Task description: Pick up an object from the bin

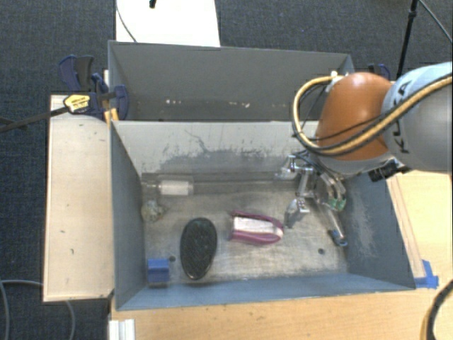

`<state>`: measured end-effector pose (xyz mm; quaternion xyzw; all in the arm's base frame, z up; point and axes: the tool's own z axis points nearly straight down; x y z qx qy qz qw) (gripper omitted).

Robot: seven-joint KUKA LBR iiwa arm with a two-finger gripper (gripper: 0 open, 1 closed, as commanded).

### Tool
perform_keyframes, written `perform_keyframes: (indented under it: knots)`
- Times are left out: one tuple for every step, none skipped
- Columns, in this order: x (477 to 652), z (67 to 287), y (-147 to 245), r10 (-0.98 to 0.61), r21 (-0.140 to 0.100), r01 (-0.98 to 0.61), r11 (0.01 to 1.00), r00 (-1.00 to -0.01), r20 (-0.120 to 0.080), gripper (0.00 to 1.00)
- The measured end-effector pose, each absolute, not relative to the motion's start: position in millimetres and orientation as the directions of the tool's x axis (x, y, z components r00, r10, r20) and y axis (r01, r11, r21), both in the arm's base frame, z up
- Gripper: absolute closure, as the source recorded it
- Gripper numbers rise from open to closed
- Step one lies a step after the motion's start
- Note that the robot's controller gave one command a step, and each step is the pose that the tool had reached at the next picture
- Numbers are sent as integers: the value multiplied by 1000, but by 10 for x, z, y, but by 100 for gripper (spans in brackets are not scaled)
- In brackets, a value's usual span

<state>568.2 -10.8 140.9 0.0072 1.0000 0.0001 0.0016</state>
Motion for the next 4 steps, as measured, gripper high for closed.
perform_keyframes:
  knots:
    - [5353, 711, 357, -80, 0, -80, 997, -997, -9, 0]
    - [5376, 746, 341, -77, 0, -77, 997, -997, -14, 100]
    - [5372, 1944, 397, -128, 0, -128, 992, -992, -10, 100]
    - [5413, 3297, 358, -125, -1, -125, 992, -992, -11, 100]
